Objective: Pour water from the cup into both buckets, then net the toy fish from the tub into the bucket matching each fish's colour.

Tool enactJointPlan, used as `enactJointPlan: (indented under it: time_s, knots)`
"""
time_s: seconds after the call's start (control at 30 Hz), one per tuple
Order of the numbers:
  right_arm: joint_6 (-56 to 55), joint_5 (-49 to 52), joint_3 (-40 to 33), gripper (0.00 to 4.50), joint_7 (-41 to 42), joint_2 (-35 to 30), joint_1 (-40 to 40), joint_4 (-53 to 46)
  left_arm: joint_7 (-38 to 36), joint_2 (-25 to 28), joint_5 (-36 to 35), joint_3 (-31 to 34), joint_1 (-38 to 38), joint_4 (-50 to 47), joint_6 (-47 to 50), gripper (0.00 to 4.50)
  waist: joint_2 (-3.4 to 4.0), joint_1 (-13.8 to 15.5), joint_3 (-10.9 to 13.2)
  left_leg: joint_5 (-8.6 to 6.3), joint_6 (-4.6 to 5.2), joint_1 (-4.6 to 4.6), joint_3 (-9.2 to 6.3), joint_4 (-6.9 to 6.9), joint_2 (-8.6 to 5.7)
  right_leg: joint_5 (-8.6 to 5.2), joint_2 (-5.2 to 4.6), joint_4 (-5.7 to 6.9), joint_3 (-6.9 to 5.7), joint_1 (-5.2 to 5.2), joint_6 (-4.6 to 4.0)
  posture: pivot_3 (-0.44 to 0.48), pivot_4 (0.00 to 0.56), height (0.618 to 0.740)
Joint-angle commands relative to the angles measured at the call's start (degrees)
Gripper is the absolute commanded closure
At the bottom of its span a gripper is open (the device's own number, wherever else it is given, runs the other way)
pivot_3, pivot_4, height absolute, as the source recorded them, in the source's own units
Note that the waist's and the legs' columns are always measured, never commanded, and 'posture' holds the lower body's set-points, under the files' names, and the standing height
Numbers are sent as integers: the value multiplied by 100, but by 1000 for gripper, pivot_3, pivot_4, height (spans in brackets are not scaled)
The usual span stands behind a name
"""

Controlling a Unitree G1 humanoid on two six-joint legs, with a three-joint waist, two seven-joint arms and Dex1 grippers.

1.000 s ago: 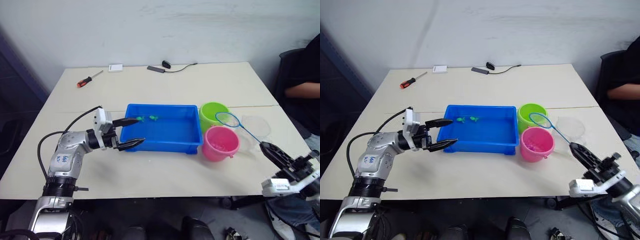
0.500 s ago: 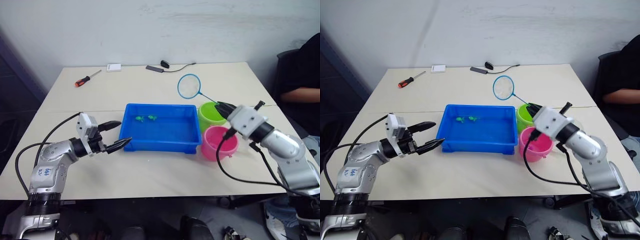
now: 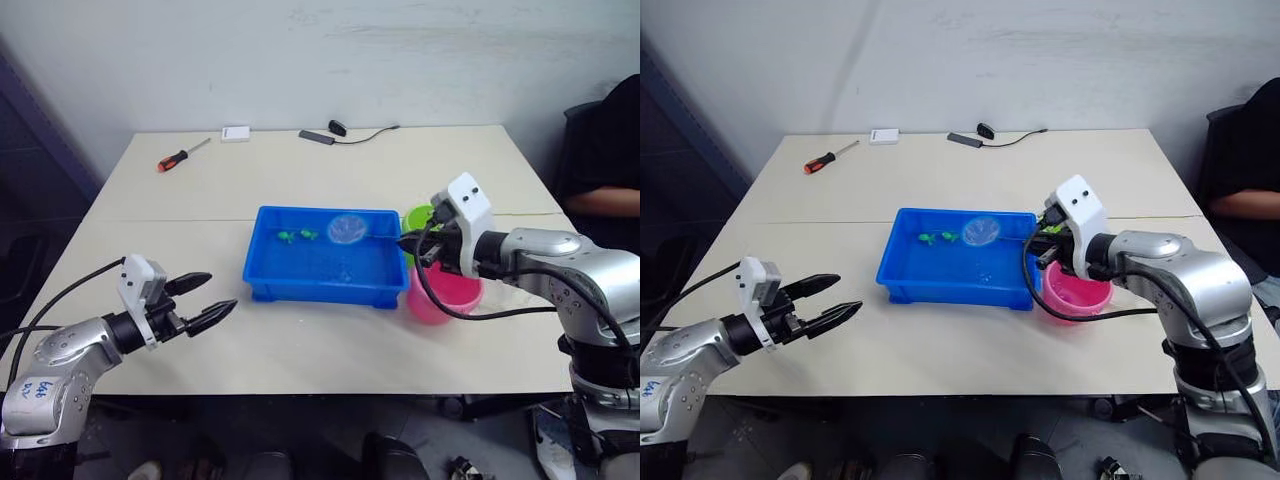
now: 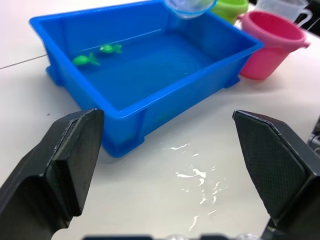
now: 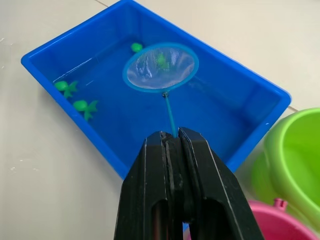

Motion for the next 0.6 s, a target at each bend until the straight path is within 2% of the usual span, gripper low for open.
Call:
enactJointPlan:
  time_s: [0.03,0.4,0.6]
  knots:
    - [370,78,-133,4500,-217,59,-83,-268,54,-37,-172,137,99,-325,-51,33,1,-2,1,0,0,-1,3,0,-2,1,1,0,1,0,2,0,150,740]
    - [327,-379,638,4500,-691,393,-143,157,143,-81,-89,-46,-120,-185,-186,33,0,-32,-2,-1,-6,-1,13,-3,-19,5,21,5,4,-1,11,0,150,740]
    - [-235,-867,1352,4500,-627,361,-341,626,86,-50,-31,-141,-270,-64,-271,33,0,-37,-3,1,-6,1,11,0,-23,11,22,11,2,-3,20,0,150,740]
